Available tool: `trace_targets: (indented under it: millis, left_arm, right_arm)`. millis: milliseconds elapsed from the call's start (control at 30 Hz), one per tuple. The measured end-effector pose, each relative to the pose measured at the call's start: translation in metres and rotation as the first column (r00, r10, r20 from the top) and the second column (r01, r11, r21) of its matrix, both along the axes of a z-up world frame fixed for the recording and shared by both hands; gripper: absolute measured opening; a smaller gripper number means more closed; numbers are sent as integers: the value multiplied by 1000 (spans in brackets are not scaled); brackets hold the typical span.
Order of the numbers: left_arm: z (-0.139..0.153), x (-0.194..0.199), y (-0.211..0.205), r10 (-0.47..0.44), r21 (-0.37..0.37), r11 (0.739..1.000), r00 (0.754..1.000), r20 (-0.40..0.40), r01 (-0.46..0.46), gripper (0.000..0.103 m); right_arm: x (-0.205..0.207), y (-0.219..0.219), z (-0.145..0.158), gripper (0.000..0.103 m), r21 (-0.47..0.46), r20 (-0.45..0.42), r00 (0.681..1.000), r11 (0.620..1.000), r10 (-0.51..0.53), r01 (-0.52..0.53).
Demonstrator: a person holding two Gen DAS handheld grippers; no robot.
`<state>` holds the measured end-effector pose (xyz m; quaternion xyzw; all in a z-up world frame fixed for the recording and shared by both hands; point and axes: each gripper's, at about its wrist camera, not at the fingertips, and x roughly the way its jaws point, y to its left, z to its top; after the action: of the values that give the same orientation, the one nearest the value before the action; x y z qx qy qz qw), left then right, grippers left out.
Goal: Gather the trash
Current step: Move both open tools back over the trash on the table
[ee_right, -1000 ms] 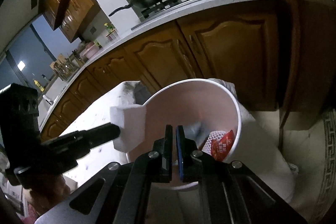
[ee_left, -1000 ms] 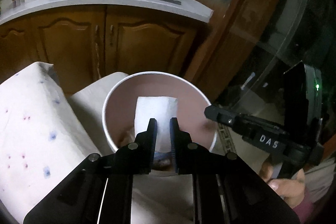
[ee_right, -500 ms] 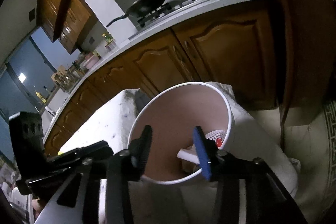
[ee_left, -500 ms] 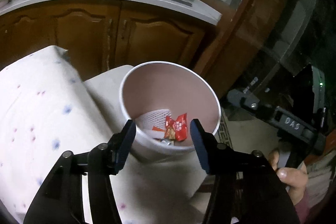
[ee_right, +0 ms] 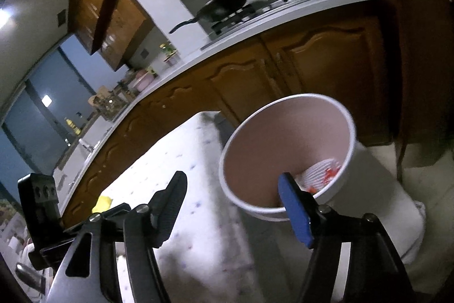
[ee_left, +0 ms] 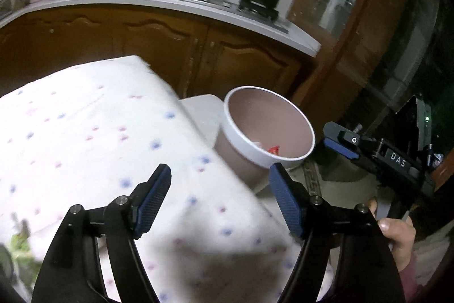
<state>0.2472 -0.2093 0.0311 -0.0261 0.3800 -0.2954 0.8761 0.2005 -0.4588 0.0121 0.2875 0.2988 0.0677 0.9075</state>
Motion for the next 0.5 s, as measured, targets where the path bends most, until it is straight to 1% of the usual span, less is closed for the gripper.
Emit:
trace_targets:
  millis: [300,500]
  left_arm:
    - [0,-26,66,105,-9,994,994,12,-105,74]
    - [-3,-41,112,179,-8,984,984,18,-178,75]
  right_arm:
    - [-4,58,4,75,-9,40,991,992,127,-127]
    - [-9,94,2,76,-23,59,974,975,221,-220]
